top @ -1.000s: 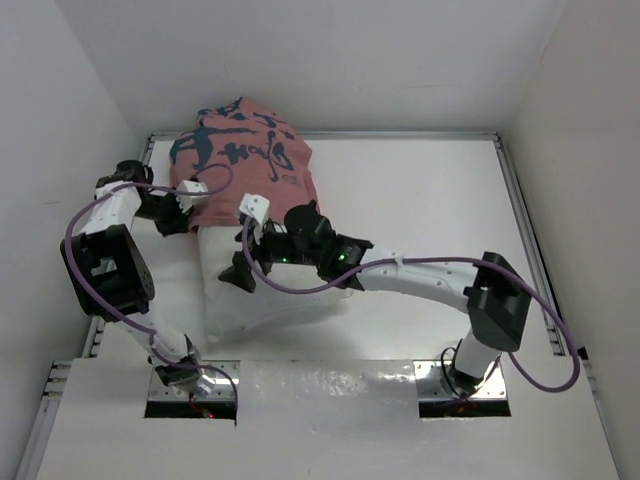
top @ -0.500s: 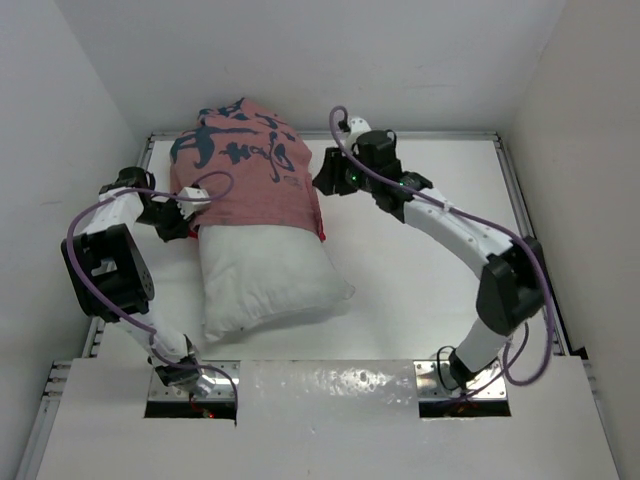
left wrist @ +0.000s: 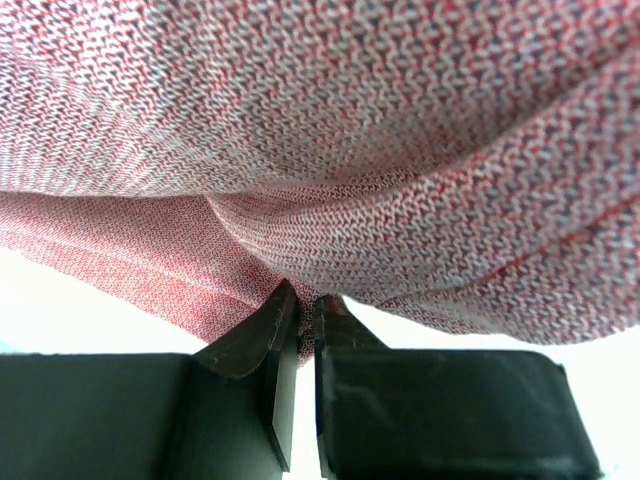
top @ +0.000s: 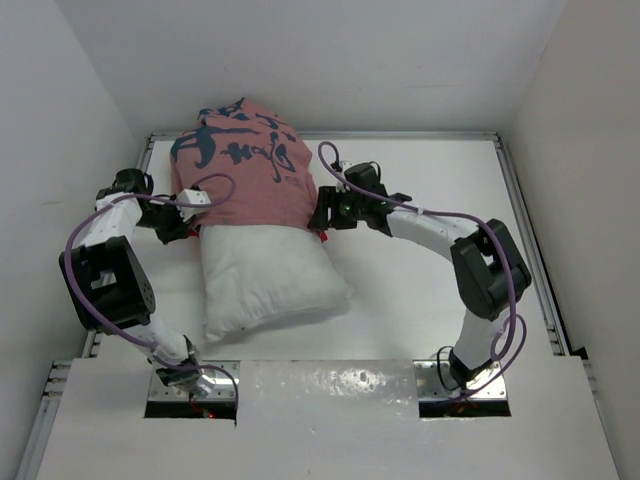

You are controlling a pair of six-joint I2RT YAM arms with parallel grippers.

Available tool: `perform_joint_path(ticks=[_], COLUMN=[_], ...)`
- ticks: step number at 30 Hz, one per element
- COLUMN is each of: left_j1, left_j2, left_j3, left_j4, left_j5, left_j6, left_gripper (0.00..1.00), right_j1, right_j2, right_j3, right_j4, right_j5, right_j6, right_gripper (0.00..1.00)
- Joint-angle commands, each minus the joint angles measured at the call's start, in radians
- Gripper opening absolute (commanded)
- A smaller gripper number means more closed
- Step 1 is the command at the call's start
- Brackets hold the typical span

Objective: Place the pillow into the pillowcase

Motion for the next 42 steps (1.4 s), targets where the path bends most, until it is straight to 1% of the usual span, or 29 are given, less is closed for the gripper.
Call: perform_joint_path(ticks=[1, 3, 4, 6, 7, 8, 9, 10, 11, 12, 13, 14, 15, 16, 17, 18, 19, 20, 22, 23, 24, 25, 28, 30, 31, 32, 33, 37, 42], left_j1=[0.010, 0.010, 0.010, 0.010, 0.010, 0.008, 0.010, 0.010, 0.010, 0.008, 0.010, 0.010, 0.011, 0.011, 0.011, 0.011, 0.011, 0.011, 0.011, 0.011, 0.011, 0.011, 0.011, 0.011, 0.011, 0.011, 0.011, 0.013, 0.011], left_j2=[-0.037, -0.037, -0.038, -0.038, -0.038, -0.040, -0.041, -0.044, -0.046, -0.051, -0.055, -0.060, -0.061, -0.064, -0.064, -0.063, -0.064, -0.063, -0.051, -0.049, -0.051, -0.054, -0.063, -0.066, -0.067, -0.067, -0.069, -0.072, -0.074], left_j3=[0.015, 0.020, 0.021, 0.029, 0.030, 0.033, 0.035, 0.039, 0.043, 0.047, 0.050, 0.052, 0.053, 0.056, 0.056, 0.056, 0.059, 0.064, 0.089, 0.095, 0.101, 0.101, 0.096, 0.099, 0.101, 0.101, 0.102, 0.099, 0.096], left_j4=[-0.039, -0.053, -0.057, -0.071, -0.076, -0.086, -0.093, -0.105, -0.110, -0.114, -0.122, -0.125, -0.125, -0.123, -0.117, -0.110, -0.094, -0.093, -0.099, -0.099, -0.096, -0.081, -0.064, -0.064, -0.067, -0.068, -0.070, -0.070, -0.065], left_j5=[0.065, 0.074, 0.077, 0.083, 0.088, 0.091, 0.098, 0.102, 0.103, 0.105, 0.105, 0.108, 0.111, 0.111, 0.111, 0.111, 0.111, 0.109, 0.105, 0.100, 0.097, 0.088, 0.080, 0.080, 0.080, 0.076, 0.073, 0.051, 0.060], left_j6=[0.009, 0.012, 0.015, 0.017, 0.017, 0.022, 0.023, 0.023, 0.022, 0.020, 0.016, 0.015, 0.017, 0.015, 0.015, 0.006, -0.001, -0.007, -0.017, -0.021, -0.027, -0.038, -0.050, -0.055, -0.058, -0.058, -0.058, -0.064, -0.086], left_gripper=[0.00, 0.00, 0.00, 0.00, 0.00, 0.00, 0.00, 0.00, 0.00, 0.00, 0.00, 0.00, 0.00, 0.00, 0.00, 0.00, 0.00, 0.00, 0.00, 0.00, 0.00, 0.00, 0.00, 0.00, 0.00, 0.00, 0.00, 0.00, 0.00], right_j1=[-0.013, -0.019, -0.024, -0.024, -0.025, -0.025, -0.025, -0.028, -0.037, -0.041, -0.044, -0.045, -0.045, -0.045, -0.045, -0.045, -0.045, -0.048, -0.050, -0.051, -0.051, -0.051, -0.051, -0.045, -0.039, -0.024, -0.016, 0.025, 0.061], right_j2=[-0.009, 0.001, 0.004, 0.012, 0.012, 0.011, 0.000, -0.005, -0.009, -0.025, -0.032, -0.043, -0.054, -0.077, -0.091, -0.132, -0.159, -0.192, -0.299, -0.331, -0.356, -0.376, -0.338, -0.287, -0.281, -0.281, -0.282, -0.237, -0.203], right_j3=[-0.028, -0.045, -0.074, -0.103, -0.138, -0.157, -0.178, -0.203, -0.206, -0.206, -0.203, -0.201, -0.186, -0.175, -0.166, -0.155, -0.161, -0.172, -0.239, -0.268, -0.330, -0.353, -0.358, -0.335, -0.341, -0.358, -0.406, -0.425, -0.484], right_j4=[0.110, 0.138, 0.170, 0.300, 0.355, 0.449, 0.489, 0.529, 0.531, 0.523, 0.485, 0.454, 0.418, 0.319, 0.261, 0.174, 0.148, 0.132, 0.140, 0.158, 0.179, 0.177, 0.137, 0.050, 0.070, 0.130, 0.261, 0.350, 0.569], right_j5=[-0.019, -0.045, -0.068, -0.169, -0.193, -0.201, -0.171, -0.146, -0.119, -0.108, -0.096, -0.088, -0.082, -0.082, -0.073, -0.035, -0.011, -0.002, -0.029, -0.054, -0.115, -0.138, -0.149, -0.169, -0.186, -0.188, -0.188, -0.106, -0.088], right_j6=[0.035, 0.047, 0.049, 0.050, 0.053, 0.056, 0.049, 0.040, 0.033, 0.024, 0.012, -0.041, -0.093, -0.159, -0.321, -0.414, -0.498, -0.690, -0.874, -1.063, -1.177, -1.374, -1.525, -1.724, -1.784, -1.795, -1.806, -1.996, -2.074], right_gripper=[0.58, 0.55, 0.51, 0.44, 0.33, 0.28, 0.22, 0.06, 0.00, 0.00, 0.04, 0.17, 0.40, 0.60, 0.70, 0.73, 0.76, 0.81, 0.88, 0.94, 0.95, 0.95, 0.96, 0.94, 0.93, 0.94, 0.96, 0.97, 0.98])
